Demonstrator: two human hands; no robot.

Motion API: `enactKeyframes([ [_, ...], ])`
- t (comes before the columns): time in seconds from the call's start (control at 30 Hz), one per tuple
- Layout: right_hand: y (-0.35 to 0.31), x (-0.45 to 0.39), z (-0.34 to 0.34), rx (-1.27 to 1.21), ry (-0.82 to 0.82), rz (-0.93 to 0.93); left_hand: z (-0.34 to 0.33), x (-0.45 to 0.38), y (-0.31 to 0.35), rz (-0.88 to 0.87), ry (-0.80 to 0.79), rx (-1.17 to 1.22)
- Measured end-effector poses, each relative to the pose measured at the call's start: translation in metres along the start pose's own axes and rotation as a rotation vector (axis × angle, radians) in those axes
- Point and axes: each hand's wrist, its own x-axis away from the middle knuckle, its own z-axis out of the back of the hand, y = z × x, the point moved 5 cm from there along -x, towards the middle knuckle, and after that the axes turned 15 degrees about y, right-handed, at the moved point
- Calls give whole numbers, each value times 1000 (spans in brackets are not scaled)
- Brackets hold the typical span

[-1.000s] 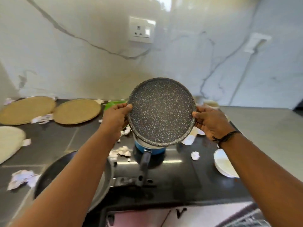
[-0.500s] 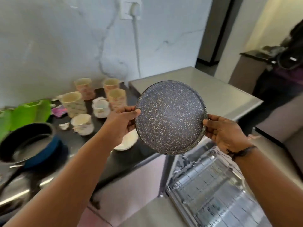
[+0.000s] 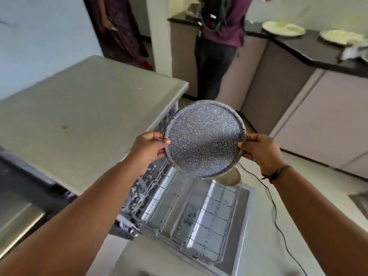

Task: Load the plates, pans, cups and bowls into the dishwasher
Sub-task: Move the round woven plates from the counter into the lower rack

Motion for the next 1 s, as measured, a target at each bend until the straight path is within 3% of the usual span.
enactKeyframes([
  [0.17,17,-34,21,233,179,126,-58,-39,2,-168,-122,-175],
  [0.3,27,-48,34,577,303,266,-105,-76,3,-263,-245,-263],
  [0.53,101,-74,38,951,316,186,-178,-118,-56,-337,-372,-518],
  [1.0,308,-234,10,1049,333,108,-328,-221,-214,-331,-309,-796],
])
